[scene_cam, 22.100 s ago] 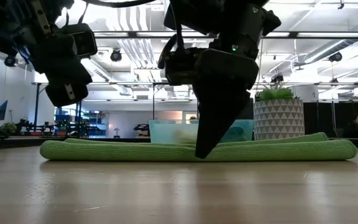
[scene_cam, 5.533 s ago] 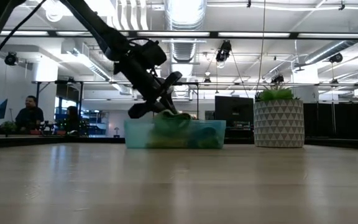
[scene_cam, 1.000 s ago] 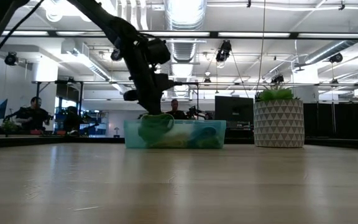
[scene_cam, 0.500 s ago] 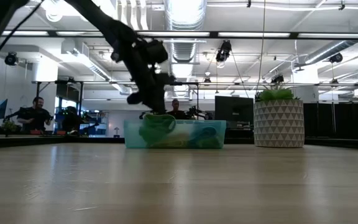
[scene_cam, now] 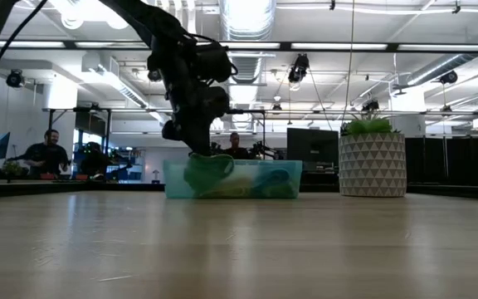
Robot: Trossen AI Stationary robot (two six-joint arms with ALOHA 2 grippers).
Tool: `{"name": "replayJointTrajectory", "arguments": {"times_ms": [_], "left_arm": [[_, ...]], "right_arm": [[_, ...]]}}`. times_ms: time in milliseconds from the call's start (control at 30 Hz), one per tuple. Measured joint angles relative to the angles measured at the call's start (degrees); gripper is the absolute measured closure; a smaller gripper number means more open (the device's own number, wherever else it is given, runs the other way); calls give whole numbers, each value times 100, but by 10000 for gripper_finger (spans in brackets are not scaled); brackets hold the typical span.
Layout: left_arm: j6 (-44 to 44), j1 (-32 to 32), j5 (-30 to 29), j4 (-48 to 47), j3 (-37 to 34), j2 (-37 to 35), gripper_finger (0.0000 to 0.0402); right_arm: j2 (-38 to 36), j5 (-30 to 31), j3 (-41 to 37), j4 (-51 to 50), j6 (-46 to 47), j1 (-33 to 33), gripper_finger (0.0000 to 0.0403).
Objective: Fold microfiber towels
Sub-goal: Put the green microfiber cloth into the blue bin, then return to Home Position
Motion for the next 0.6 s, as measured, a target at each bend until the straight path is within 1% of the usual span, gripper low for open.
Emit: {"name": "replayJointTrajectory", "arguments": {"times_ms": [200,300,400,500,600], "left_arm": [[-14,14,-79,-204,-36,-355,401],[-91,-6,-177,-216,-106,-908,401],[-211,-88,-263,45,-376,-1783,401],[-647,-233,-272,787,-983,-2767,401],[-1302,-431,-76,2029,-1867,-3742,401]], "right_arm": [[17,-1,-2,12,-35,0,335],[-52,-2,-2,-61,90,0,335],[-262,-8,-196,-183,434,-2,335],[-558,-19,-761,291,972,2,335],[-723,-43,-1606,1504,1513,51,335]]}}
